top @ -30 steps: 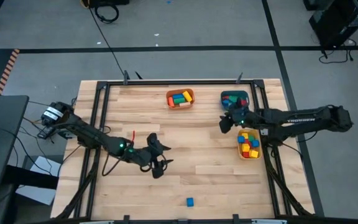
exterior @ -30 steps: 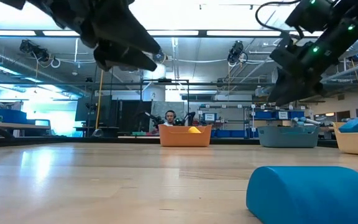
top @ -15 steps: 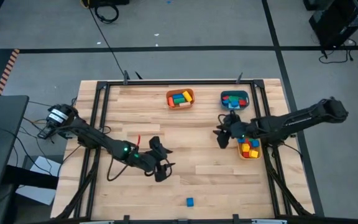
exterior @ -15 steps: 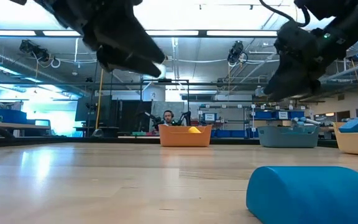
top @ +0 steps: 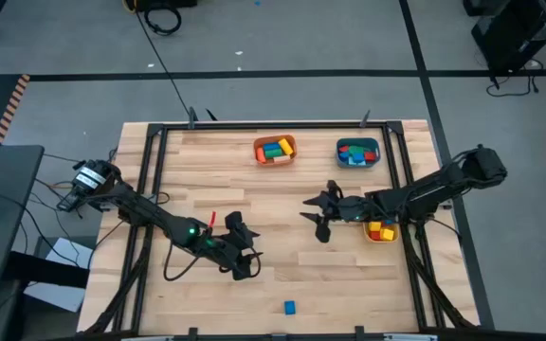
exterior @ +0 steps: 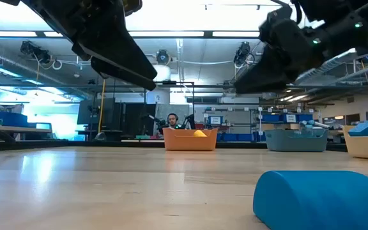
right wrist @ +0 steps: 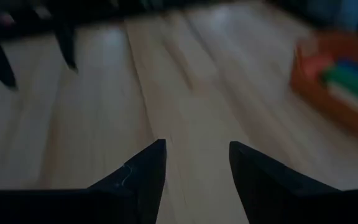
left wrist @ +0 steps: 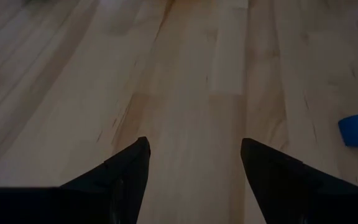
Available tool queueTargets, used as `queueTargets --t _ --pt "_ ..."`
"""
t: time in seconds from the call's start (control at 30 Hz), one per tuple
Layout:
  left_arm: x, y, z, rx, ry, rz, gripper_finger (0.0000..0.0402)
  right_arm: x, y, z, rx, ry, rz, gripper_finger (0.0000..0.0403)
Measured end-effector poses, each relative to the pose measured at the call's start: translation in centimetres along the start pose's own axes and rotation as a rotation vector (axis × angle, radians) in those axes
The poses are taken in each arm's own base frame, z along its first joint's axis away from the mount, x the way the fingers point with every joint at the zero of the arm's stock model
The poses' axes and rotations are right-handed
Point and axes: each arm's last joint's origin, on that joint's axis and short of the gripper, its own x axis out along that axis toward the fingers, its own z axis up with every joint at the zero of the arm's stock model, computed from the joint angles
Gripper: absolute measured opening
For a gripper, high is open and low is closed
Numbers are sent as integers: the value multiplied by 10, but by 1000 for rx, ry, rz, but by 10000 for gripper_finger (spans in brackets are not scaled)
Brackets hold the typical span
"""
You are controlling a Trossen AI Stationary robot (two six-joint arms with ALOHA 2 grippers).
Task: Sort blocks by size
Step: Put the blue half circle block into the blue bin
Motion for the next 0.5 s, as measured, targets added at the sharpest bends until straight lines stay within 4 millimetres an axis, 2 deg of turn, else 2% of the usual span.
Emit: queueTargets --t 0.1,0.2,0.37,0.5 --pt "0 1 -3 -2 35 10 261 8 7 4 -82 -73 52 197" --pt "-1 3 -9 52 100 2 261 13 24 10 -171 -63 112 207" --pt "-2 1 -19 134 115 -15 261 20 65 19 -379 47 174 229" --pt "-7 4 -27 118 112 -35 261 23 101 31 -469 134 237 244"
